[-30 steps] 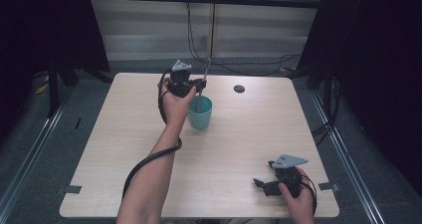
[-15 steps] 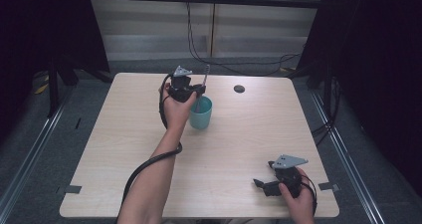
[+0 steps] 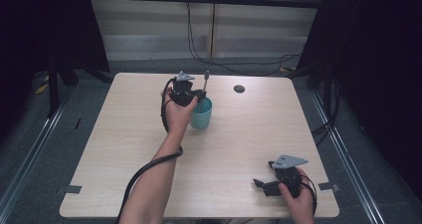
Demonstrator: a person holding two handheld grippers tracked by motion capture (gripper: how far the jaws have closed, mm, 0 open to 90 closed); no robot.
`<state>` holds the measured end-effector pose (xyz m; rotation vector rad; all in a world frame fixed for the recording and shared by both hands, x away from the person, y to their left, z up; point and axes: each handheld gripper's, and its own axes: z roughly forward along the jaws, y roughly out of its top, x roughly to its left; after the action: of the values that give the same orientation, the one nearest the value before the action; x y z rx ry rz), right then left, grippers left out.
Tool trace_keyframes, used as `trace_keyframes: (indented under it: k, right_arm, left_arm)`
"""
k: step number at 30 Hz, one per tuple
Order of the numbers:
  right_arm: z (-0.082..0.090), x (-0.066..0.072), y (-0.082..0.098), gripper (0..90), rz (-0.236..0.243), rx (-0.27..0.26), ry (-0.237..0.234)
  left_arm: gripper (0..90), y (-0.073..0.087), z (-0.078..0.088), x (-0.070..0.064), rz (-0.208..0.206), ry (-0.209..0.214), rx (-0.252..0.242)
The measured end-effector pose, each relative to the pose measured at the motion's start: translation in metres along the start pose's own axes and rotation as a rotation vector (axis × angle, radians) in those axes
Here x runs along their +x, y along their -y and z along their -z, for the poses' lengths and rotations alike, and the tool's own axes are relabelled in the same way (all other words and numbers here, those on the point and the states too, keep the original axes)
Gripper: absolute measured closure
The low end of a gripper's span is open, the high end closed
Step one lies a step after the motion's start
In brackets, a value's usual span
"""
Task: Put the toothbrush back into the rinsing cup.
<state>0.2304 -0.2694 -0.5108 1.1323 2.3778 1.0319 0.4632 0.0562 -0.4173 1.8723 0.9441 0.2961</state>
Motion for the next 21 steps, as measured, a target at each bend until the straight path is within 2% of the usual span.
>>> trace_keyframes:
  k: [5, 9, 21]
  right_arm:
    - [0.000, 0.000, 0.000, 11.8, 0.000, 0.000, -0.001]
    - [0.000, 0.000, 0.000, 11.8, 0.000, 0.000, -0.001]
    - [0.000, 0.000, 0.000, 11.8, 0.002, 0.002, -0.001]
  left_arm:
    - [78.7, 0.003, -0.002, 0.001, -0.013, 0.000, 0.020]
    - [78.7, 0.006, -0.004, 0.001, 0.004, -0.004, 0.035]
    - [78.6, 0.012, -0.009, 0.001, -0.011, -0.009, 0.078]
